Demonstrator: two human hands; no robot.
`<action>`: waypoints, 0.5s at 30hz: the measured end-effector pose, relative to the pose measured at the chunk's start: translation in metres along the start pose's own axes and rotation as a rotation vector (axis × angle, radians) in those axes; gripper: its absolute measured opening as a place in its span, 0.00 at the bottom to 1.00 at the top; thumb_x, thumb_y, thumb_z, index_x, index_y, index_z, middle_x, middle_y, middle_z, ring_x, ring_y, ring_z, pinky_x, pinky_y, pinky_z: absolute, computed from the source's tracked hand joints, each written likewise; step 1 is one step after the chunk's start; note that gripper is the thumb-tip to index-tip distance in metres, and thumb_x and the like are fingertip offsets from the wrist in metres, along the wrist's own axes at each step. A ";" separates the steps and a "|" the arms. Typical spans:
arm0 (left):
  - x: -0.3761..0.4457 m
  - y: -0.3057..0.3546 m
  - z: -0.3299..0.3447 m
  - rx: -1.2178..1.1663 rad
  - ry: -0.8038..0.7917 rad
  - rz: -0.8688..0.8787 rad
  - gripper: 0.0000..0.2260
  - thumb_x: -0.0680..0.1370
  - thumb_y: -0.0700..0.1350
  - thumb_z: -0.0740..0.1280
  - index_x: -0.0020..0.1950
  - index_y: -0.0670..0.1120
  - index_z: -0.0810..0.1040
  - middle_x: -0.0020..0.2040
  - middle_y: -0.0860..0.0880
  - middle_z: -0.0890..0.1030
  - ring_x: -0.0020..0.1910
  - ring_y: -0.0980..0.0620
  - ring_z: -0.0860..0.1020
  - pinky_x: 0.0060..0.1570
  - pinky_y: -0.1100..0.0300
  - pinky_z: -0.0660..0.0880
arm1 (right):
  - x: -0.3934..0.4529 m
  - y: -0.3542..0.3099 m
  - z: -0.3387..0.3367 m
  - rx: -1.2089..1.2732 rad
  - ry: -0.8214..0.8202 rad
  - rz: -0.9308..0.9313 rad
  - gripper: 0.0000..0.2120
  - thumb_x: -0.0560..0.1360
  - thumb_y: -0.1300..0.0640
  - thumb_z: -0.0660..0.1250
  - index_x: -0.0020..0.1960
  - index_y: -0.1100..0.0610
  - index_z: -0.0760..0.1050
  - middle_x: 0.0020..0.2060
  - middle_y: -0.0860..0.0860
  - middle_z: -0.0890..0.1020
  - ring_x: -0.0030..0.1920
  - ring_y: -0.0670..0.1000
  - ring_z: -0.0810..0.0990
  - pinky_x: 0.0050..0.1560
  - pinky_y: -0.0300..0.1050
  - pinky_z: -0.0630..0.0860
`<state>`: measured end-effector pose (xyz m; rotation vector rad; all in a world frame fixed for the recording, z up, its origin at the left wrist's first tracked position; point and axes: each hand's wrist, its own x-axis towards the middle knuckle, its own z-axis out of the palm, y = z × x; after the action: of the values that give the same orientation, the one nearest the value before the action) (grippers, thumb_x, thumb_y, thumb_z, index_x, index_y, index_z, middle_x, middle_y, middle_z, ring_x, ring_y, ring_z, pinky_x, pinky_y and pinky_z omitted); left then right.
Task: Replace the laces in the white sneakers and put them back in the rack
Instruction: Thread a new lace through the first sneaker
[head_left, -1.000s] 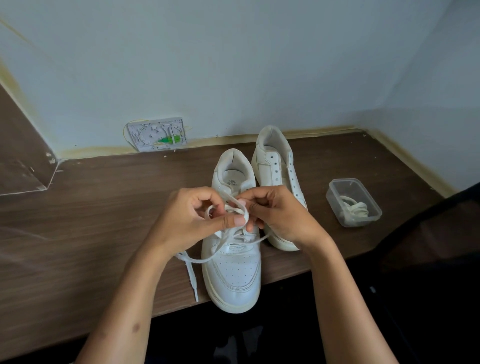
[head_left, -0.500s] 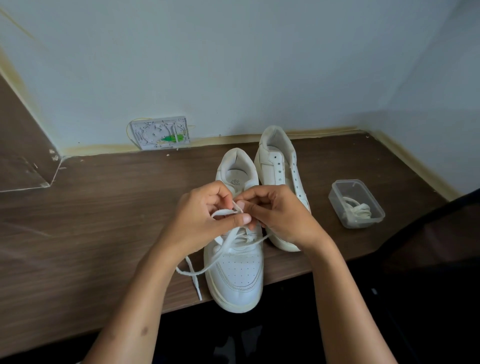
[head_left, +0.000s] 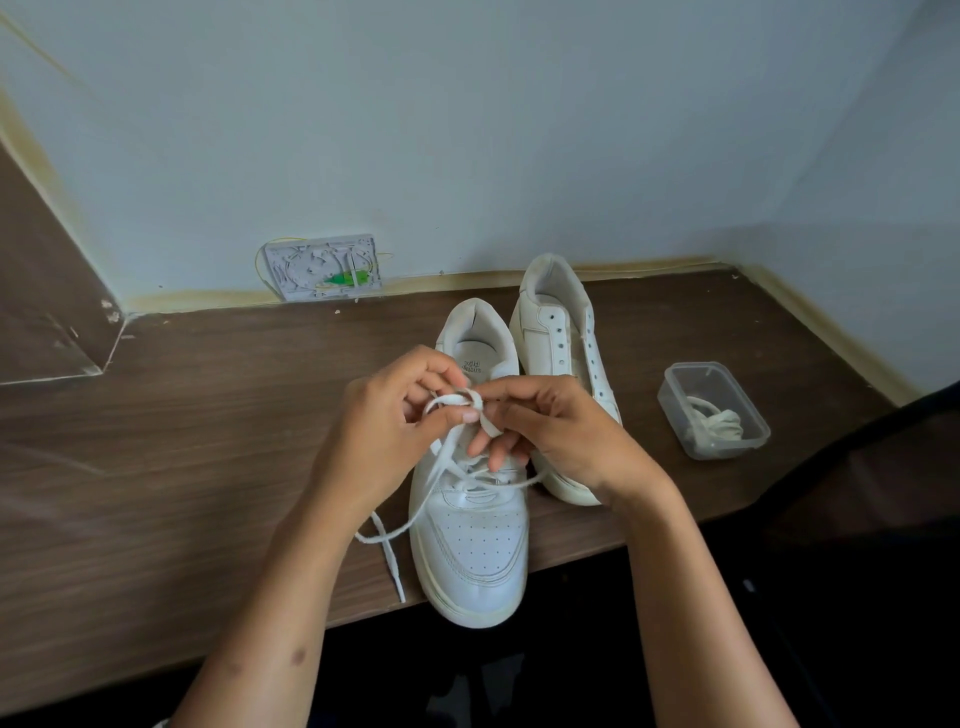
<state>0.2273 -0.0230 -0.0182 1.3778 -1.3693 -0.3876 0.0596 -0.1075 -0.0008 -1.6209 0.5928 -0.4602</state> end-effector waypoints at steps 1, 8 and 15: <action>0.000 0.000 0.000 0.010 0.011 0.025 0.12 0.68 0.39 0.78 0.45 0.51 0.79 0.41 0.57 0.82 0.37 0.57 0.82 0.36 0.62 0.78 | 0.000 0.000 0.000 0.021 -0.009 0.005 0.11 0.82 0.65 0.59 0.58 0.62 0.79 0.38 0.57 0.84 0.32 0.50 0.80 0.32 0.39 0.69; 0.000 -0.002 0.001 -0.006 0.084 0.082 0.08 0.67 0.44 0.78 0.41 0.43 0.82 0.39 0.56 0.82 0.33 0.56 0.81 0.32 0.60 0.78 | 0.001 0.003 0.001 0.061 0.004 -0.030 0.09 0.80 0.65 0.64 0.55 0.68 0.78 0.41 0.57 0.84 0.31 0.48 0.78 0.30 0.36 0.67; 0.002 -0.004 -0.001 -0.046 0.084 0.125 0.07 0.67 0.49 0.77 0.41 0.49 0.83 0.40 0.53 0.81 0.31 0.51 0.79 0.30 0.51 0.77 | -0.001 0.001 0.002 0.083 0.046 -0.051 0.09 0.76 0.66 0.67 0.54 0.70 0.77 0.33 0.44 0.80 0.31 0.45 0.73 0.29 0.37 0.66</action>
<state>0.2308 -0.0255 -0.0203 1.2500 -1.3615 -0.2738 0.0602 -0.1053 -0.0021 -1.5525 0.5604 -0.5540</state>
